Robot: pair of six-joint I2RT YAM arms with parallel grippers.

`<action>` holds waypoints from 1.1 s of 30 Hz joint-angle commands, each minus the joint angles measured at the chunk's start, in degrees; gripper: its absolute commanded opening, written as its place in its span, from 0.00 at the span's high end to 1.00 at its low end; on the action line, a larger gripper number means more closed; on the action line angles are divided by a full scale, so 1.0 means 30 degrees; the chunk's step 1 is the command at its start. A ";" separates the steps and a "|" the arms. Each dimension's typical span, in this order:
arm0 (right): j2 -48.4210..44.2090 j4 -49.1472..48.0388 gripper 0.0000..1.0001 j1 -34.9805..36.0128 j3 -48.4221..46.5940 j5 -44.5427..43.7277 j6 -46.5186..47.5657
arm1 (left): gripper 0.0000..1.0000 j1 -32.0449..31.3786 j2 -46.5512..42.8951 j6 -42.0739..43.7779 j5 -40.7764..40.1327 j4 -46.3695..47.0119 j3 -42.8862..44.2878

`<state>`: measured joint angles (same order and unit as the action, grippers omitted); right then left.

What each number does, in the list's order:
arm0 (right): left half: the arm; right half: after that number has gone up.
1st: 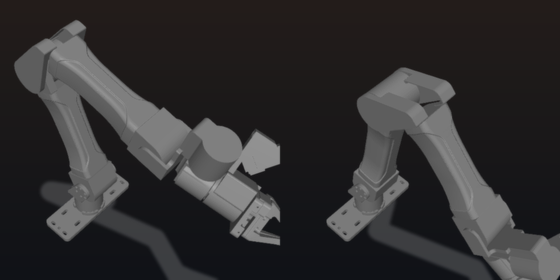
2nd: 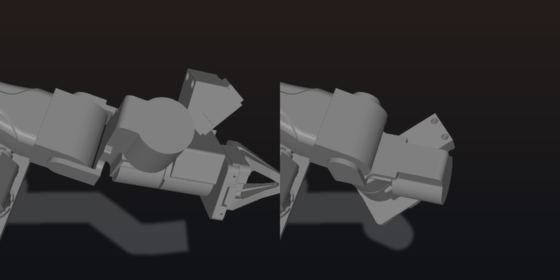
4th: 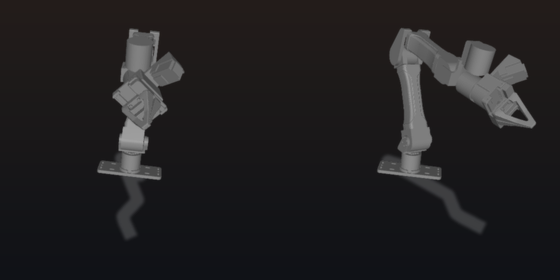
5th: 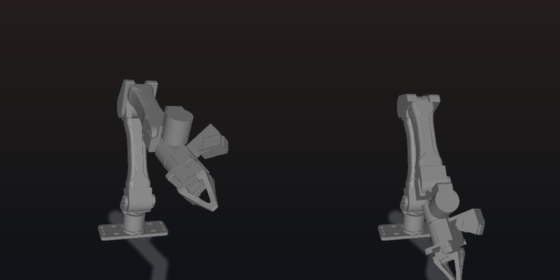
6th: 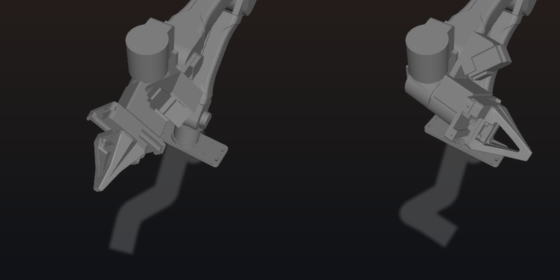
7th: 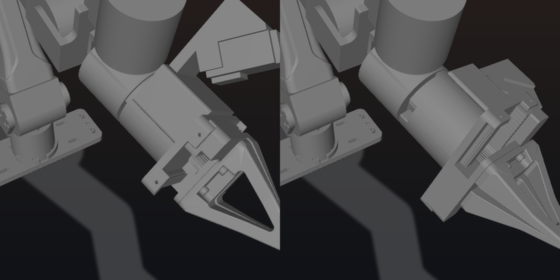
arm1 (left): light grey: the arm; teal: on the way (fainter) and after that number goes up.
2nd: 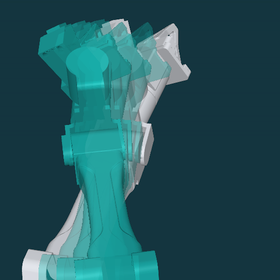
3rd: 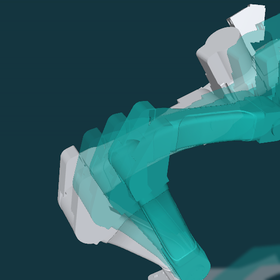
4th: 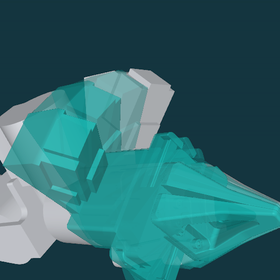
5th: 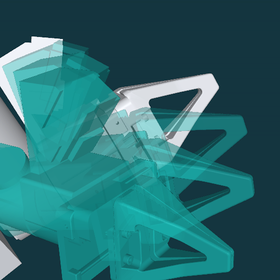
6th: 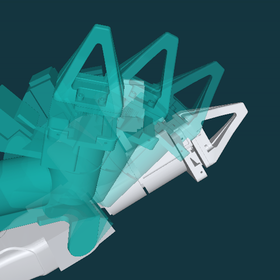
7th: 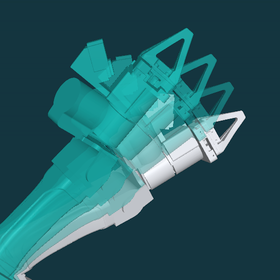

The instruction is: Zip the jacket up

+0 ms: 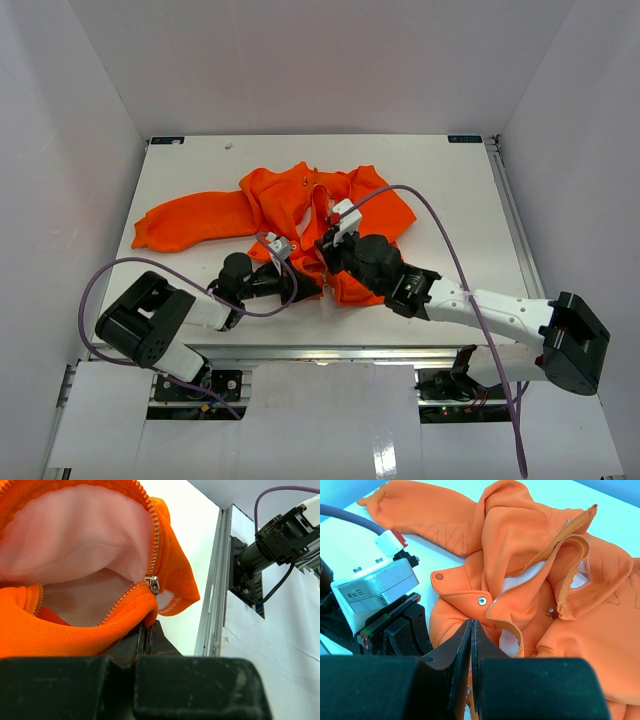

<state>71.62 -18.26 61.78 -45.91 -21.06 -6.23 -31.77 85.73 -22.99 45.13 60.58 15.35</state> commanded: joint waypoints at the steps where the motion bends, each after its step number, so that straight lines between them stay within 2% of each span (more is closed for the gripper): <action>1: -0.0706 0.1506 0.88 -0.0055 -0.0622 0.1810 0.1466 | 1.00 -0.0075 -0.0682 -0.0529 0.0797 0.0798 -0.0424; 3: -0.1764 0.1622 0.76 -0.0055 0.0395 0.3466 0.2530 | 1.00 -0.0075 -0.0761 -0.0821 0.1244 0.1029 -0.0400; 6: -0.3482 0.2043 0.66 -0.0029 0.1293 0.5071 0.4927 | 1.00 -0.0075 -0.1018 -0.1936 0.1967 0.1728 -0.0423; 12: -0.4450 0.0347 0.53 0.0087 0.2900 0.4449 1.2489 | 1.00 -0.0011 -0.1739 -0.3698 0.2883 0.1428 0.0253; 17: -0.5276 -0.1413 0.51 0.0988 0.4159 0.4000 1.4442 | 1.00 0.0042 -0.2358 -0.5617 0.3362 0.1946 0.0570; 24: -0.6466 -0.2198 0.44 0.3394 0.6243 0.3018 1.7655 | 1.00 0.0203 -0.3171 -0.7525 0.3322 0.2414 0.0842; 29: -0.7727 -0.1824 0.44 0.4636 0.7218 0.1856 1.8807 | 1.00 0.0218 -0.3523 -0.7285 0.3180 0.0792 0.1474; 33: -0.7360 -0.1654 0.48 0.5618 0.7352 0.0540 1.9512 | 1.00 0.0218 -0.3230 -0.7838 0.3282 0.1645 0.1330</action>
<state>49.63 -20.81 75.86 -23.94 -14.39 47.72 -31.22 77.26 -44.37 53.45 63.01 18.15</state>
